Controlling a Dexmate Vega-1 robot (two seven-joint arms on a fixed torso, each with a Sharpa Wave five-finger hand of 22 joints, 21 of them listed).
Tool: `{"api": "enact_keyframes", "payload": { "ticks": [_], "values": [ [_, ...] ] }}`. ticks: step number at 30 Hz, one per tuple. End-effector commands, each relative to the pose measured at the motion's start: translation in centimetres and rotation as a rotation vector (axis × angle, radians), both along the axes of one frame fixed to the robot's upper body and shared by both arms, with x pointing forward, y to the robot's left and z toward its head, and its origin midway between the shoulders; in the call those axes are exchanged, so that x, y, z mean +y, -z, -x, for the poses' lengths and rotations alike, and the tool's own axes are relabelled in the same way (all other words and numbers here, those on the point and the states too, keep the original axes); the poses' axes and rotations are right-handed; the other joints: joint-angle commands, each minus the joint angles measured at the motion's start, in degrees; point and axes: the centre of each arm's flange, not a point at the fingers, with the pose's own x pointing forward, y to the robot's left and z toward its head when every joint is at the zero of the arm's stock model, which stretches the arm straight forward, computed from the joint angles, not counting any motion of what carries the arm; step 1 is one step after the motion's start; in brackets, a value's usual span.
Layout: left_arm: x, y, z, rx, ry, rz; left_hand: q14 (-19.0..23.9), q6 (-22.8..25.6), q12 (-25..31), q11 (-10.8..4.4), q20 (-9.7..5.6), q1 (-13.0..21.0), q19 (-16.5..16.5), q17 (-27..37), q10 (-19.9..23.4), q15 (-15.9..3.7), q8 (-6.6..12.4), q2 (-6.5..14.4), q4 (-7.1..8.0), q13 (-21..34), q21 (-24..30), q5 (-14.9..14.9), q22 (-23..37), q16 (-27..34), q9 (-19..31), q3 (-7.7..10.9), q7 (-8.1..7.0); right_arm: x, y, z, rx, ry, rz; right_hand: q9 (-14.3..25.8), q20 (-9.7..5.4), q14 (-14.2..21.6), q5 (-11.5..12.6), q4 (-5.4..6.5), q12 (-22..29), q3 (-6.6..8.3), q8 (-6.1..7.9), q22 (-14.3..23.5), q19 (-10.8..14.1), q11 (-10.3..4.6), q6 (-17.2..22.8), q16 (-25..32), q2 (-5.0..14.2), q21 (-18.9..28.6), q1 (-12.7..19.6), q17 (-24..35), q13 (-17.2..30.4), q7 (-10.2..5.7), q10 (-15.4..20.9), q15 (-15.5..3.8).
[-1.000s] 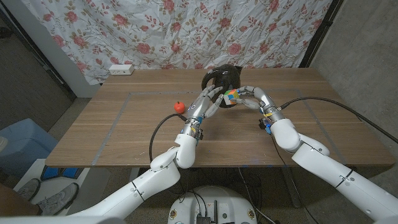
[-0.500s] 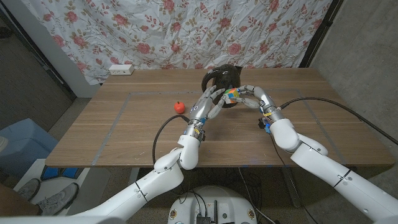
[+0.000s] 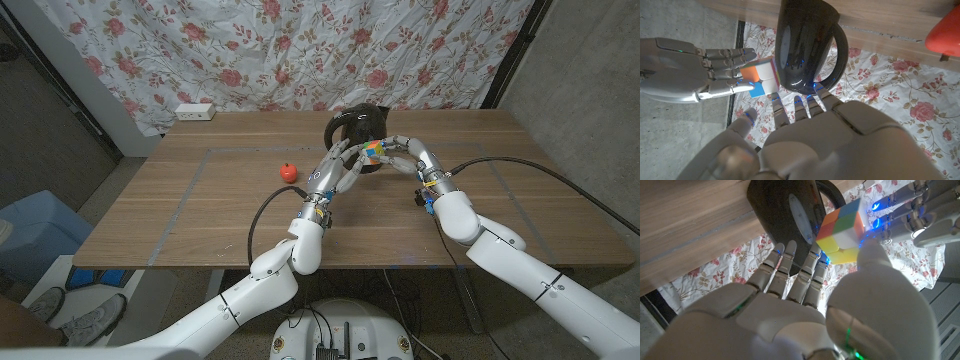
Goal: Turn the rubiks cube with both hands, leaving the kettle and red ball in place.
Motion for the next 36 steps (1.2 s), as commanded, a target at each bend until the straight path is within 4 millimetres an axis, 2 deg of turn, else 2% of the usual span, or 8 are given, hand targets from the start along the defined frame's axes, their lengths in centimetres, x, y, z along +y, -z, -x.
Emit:
{"api": "enact_keyframes", "payload": {
  "ticks": [1, 12, 36],
  "values": [
    [-0.2, 0.0, -0.1, 0.017, 0.005, -0.003, -0.5, 0.9, 0.08, 0.02, -1.75, -0.35, -0.48, 0.29, -0.66, -2.11, 0.31, 3.5, 0.09, 0.29, 0.17, 0.41, 0.22, 0.18, -0.06, -0.3, 0.01, 0.0, -0.1, -0.1, -0.008, -0.002, -0.004, 0.06, 0.09, 0.52, 0.15, 0.09, 0.0, -0.03, 0.26, 0.14, 0.33, -1.32, 3.37, 0.34, 2.47, -0.05, 2.23, 0.15, 0.29, -2.99, 1.99, -8.41],
    [-0.1, 0.1, 0.0, 0.018, 0.001, -0.004, -0.66, 2.72, 0.26, 0.15, -1.6, -0.25, -0.65, 0.25, -0.81, -2.05, 0.73, 3.67, 0.01, 0.27, 0.32, 0.49, 0.2, 0.32, -0.07, -0.54, 1.06, 0.1, -0.1, -0.1, -0.021, 0.005, -0.018, -0.01, 0.15, 0.54, 0.13, 0.08, -0.03, -0.1, 0.25, 0.14, 0.36, -1.32, 3.55, 0.3, 2.51, -0.06, 2.26, 0.12, 0.37, -2.99, 2.13, -8.42],
    [-0.4, 0.1, 0.2, 0.016, 0.002, -0.012, -0.6, 2.91, 0.47, 0.18, -1.43, 0.05, -0.66, 0.12, -0.75, -2.02, 0.39, 3.92, -0.3, 0.24, 0.47, 0.59, 0.17, 0.41, -0.07, -0.56, 1.44, 1.3, 0.5, -0.1, -0.044, -0.01, -0.05, -0.04, -0.17, 1.59, 0.12, -0.18, 0.35, -0.12, 0.85, 0.12, 0.69, -1.35, 5.29, 0.81, 2.99, -0.04, 3.08, 0.32, 0.82, -2.96, 3.57, -8.72]
  ]
}}
